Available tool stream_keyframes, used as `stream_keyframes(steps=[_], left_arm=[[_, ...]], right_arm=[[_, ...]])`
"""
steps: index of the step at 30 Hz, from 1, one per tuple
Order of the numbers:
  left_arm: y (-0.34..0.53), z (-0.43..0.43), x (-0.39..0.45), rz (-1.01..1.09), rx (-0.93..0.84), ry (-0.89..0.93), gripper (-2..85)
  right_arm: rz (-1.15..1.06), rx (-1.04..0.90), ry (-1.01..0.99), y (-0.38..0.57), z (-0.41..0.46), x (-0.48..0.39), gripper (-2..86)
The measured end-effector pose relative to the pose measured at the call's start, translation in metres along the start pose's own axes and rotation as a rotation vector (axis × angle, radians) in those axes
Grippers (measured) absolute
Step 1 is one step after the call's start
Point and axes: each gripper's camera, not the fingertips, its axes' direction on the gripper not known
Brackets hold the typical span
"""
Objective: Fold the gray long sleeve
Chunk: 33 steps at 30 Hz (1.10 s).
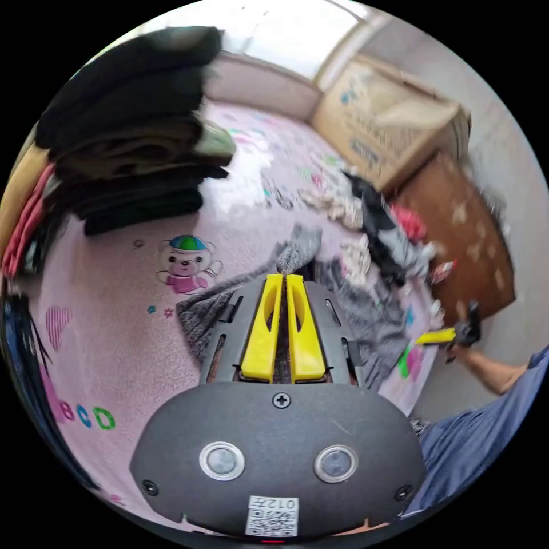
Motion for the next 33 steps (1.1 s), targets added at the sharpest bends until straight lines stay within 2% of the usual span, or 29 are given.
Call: stream_keyframes(steps=[4, 5, 6, 11, 13, 14, 15, 17, 19, 22, 23, 25, 28, 30, 33], left_arm=[[0.081, -0.111, -0.101, -0.412, 0.354, 0.078, 0.2], [0.097, -0.123, -0.11, -0.449, 0.382, 0.065, 0.3], [0.128, -0.143, -0.121, -0.504, 0.396, 0.016, 0.3], [0.22, -0.171, -0.117, -0.604, 0.204, -0.26, 0.6], [0.258, -0.198, -0.101, -0.767, 0.323, -0.452, 0.6], [0.262, -0.203, -0.095, -0.763, 0.359, -0.47, 0.6], [0.256, -0.208, -0.08, -0.687, 0.392, -0.495, 0.6], [0.219, -0.197, -0.058, -0.477, 0.35, -0.479, 0.5], [0.143, -0.147, -0.029, -0.138, 0.165, -0.358, 0.5], [0.056, -0.062, 0.012, 0.171, -0.001, -0.393, 0.5], [0.04, -0.041, 0.019, 0.228, -0.047, -0.373, 0.6], [-0.011, 0.04, 0.036, 0.383, -0.257, -0.301, 0.8], [-0.039, 0.122, 0.052, 0.556, -0.454, -0.372, 1.8], [-0.045, 0.155, 0.061, 0.654, -0.539, -0.41, 3.2], [-0.049, 0.19, 0.069, 0.718, -0.625, -0.34, 5.6]], right_arm=[[-0.185, -0.209, 0.159, -0.001, 0.037, -0.031, -0.1], [-0.207, -0.229, 0.173, -0.001, 0.042, -0.035, -0.1], [-0.242, -0.264, 0.194, -0.001, 0.051, -0.041, -0.1], [-0.296, -0.345, 0.234, -0.007, 0.075, -0.048, 0.0], [-0.284, -0.348, 0.215, -0.011, 0.072, -0.041, 0.3], [-0.27, -0.344, 0.203, -0.012, 0.071, -0.038, 0.4], [-0.229, -0.331, 0.175, -0.013, 0.068, -0.03, 0.5], [-0.156, -0.3, 0.119, -0.014, 0.062, -0.014, 0.6], [-0.101, -0.267, 0.046, -0.013, 0.054, 0.006, 0.7], [-0.028, -0.245, -0.034, -0.013, 0.046, 0.03, 0.6], [-0.013, -0.242, -0.046, -0.013, 0.044, 0.033, 0.5], [0.016, -0.23, -0.059, -0.013, 0.036, 0.043, 0.3], [-0.009, -0.169, -0.028, -0.012, 0.01, 0.043, 0.0], [-0.032, -0.075, -0.036, -0.016, -0.017, 0.044, -0.1], [-0.043, 0.086, -0.085, -0.038, -0.058, 0.054, 0.0]])
